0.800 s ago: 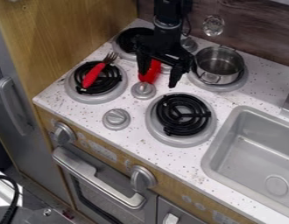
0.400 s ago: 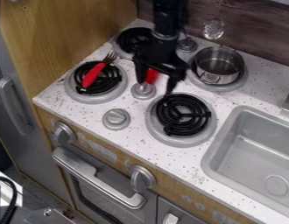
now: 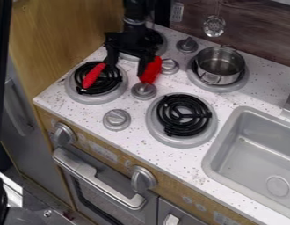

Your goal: Put the red fork on the lower right burner

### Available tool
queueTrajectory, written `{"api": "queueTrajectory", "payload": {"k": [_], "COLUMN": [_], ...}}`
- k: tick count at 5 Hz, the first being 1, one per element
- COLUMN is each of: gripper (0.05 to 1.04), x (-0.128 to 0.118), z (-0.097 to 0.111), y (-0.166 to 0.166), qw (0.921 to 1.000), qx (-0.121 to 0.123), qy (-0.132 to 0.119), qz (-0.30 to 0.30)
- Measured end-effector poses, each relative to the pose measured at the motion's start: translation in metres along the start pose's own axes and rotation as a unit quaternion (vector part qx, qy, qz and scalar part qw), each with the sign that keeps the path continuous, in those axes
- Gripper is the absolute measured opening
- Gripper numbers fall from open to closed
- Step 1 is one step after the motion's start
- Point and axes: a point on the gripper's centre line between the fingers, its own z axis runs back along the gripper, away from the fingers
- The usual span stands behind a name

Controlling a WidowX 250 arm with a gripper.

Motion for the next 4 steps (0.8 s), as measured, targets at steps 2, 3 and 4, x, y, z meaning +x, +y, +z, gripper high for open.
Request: {"api": "queueTrajectory", "payload": {"k": [2, 3, 4], "gripper": [0.999, 0.999, 0.999], "x": [0.007, -0.002, -0.005], "z": [-0.014, -0.031, -0.037], "y": [0.074, 0.080, 0.077], "qw": [0.9946, 0.9918, 0.9900], "qx": [0.002, -0.017, -0.032], "qy": [0.010, 0.039, 0.049], "qz": [0.103, 0.121, 0.128]}}
